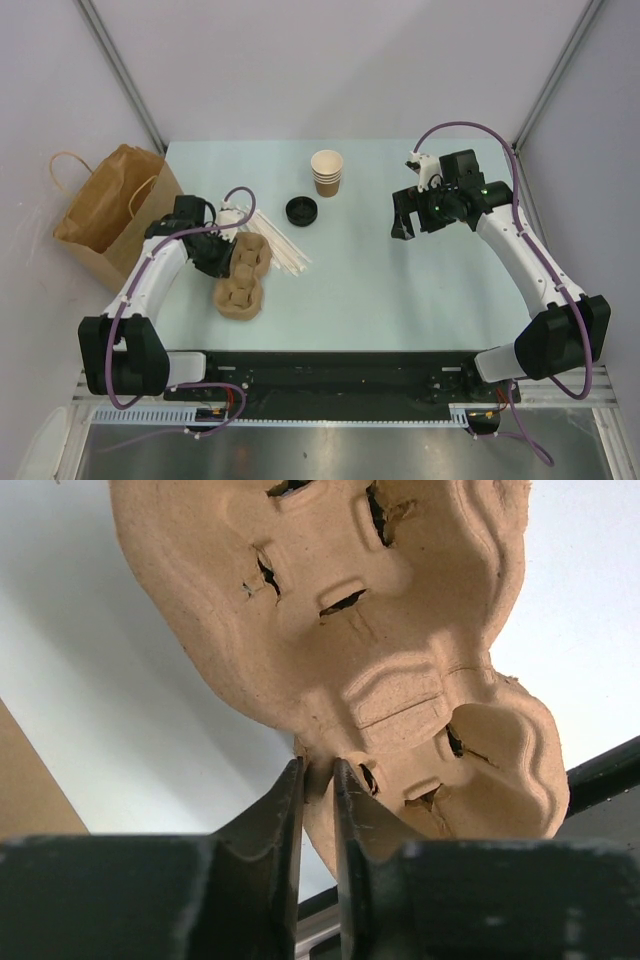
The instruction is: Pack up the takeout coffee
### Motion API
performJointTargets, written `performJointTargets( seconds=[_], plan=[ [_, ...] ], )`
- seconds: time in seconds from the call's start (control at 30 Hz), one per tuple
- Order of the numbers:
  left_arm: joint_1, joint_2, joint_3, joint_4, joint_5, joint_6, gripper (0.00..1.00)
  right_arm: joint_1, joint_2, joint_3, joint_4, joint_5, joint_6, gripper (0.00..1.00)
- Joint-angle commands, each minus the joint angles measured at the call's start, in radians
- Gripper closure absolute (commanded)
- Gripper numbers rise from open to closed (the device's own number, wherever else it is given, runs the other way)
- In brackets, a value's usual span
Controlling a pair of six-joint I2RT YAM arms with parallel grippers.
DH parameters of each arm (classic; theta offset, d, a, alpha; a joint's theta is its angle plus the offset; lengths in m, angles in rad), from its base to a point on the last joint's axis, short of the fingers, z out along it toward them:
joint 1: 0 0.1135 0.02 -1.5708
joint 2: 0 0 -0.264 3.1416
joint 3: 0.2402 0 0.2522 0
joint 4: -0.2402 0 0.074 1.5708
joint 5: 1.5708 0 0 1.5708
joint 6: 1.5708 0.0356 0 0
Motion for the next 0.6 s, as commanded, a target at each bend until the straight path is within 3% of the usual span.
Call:
performJointTargets(
  seconds=[0.0,0.27,0.57],
  plan=[
    [0.007,-0.029,0.048,-0.015,0.006,0.006,0.74,0.002,-0.013,-0.001,0.028,-0.02,0.007,0.0],
    [0.007,-0.031,0.044,-0.012,0.004,0.001,0.73,0.002,-0.012,-0.003,0.023,-0.023,0.005,0.0],
    [0.007,-0.047,0.048,-0.003,0.003,0.001,0.95,0.002,-0.009,-0.001,0.026,-0.024,0.008,0.0]
  ],
)
